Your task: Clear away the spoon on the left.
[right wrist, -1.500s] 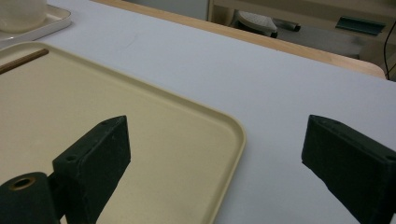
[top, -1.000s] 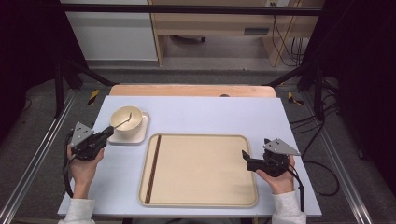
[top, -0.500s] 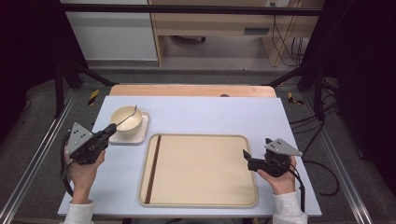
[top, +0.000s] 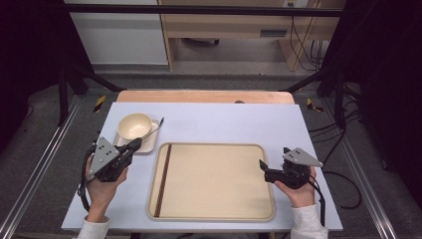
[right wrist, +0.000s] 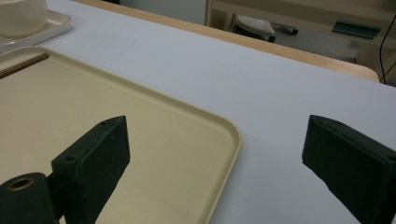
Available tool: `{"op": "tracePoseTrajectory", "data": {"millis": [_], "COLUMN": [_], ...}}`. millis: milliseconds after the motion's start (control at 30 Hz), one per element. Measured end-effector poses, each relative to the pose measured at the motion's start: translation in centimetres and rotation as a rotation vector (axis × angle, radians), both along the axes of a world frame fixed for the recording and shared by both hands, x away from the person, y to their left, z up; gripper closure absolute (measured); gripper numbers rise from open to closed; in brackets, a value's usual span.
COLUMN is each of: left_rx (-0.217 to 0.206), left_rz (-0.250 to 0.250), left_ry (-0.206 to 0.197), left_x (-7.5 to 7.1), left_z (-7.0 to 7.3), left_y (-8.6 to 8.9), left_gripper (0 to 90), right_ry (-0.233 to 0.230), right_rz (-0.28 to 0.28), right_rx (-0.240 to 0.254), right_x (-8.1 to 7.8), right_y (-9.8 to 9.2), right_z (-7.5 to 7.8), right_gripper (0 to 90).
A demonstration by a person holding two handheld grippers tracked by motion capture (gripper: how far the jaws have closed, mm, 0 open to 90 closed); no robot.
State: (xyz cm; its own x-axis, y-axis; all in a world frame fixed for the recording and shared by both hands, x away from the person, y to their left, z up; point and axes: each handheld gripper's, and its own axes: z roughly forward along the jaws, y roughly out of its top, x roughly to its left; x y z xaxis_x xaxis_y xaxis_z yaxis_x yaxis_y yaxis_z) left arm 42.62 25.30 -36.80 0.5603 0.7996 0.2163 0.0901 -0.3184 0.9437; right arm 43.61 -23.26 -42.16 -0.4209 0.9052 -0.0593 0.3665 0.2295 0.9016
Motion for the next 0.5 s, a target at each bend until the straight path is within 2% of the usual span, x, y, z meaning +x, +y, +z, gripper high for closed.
{"op": "tracePoseTrajectory", "data": {"millis": [233, 500], "left_rx": [0.035, 0.084], "left_rz": [-0.046, -0.068], "left_ry": [0.011, 0.030], "left_x": [-0.5, -0.6], "left_z": [-0.5, -1.4], "left_y": [-1.7, -3.1], "left_gripper": [89.0, 89.0], "right_ry": [0.001, 0.001], "right_rz": [-0.004, -0.004], "right_rx": [0.006, 0.003], "right_x": [0.0, -0.1], "right_y": [-0.1, -0.1], "right_z": [0.1, 0.1], "right_gripper": [7.7, 7.7]}}
